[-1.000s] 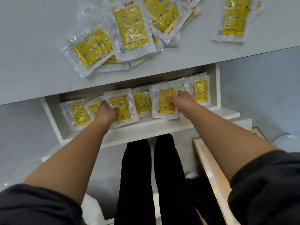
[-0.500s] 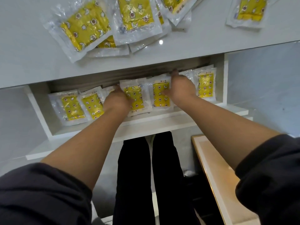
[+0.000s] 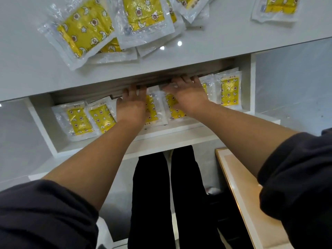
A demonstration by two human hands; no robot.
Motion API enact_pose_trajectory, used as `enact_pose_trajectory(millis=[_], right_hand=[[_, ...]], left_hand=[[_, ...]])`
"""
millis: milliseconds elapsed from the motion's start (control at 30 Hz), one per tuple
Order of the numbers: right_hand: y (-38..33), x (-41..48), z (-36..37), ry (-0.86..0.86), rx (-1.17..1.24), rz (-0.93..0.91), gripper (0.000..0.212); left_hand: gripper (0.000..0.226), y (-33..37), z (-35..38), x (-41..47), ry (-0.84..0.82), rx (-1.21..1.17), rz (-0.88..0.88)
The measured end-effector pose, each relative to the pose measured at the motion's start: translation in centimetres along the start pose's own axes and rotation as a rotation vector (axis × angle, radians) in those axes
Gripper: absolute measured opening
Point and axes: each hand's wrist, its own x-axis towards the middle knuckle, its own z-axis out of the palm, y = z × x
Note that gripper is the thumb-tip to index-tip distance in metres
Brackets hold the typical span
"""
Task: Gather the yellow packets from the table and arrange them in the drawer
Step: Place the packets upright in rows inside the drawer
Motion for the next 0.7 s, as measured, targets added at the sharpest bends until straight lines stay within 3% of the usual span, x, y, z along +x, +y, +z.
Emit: enact_pose_trajectory(millis=[167,400,700], right_hand=[[-0.1,-1.8,-1.3,0.055,0.137,0.104,0.069],[0.6,-8.3,-7.6,0.176,0.475,0.178,0.032],[8.1,-10.8,-14.9,0.479,0.730,0.425,0.024]], left_hand=[[0.085,0.2,-1.6,-1.6,-0.003,0.004,0.024],[0.039,3.4,-8.3,-5.9,0.065,-0.180,0.124],[0.018,10.9,-18.6,-5.3,0.192,-0.298,0.225]])
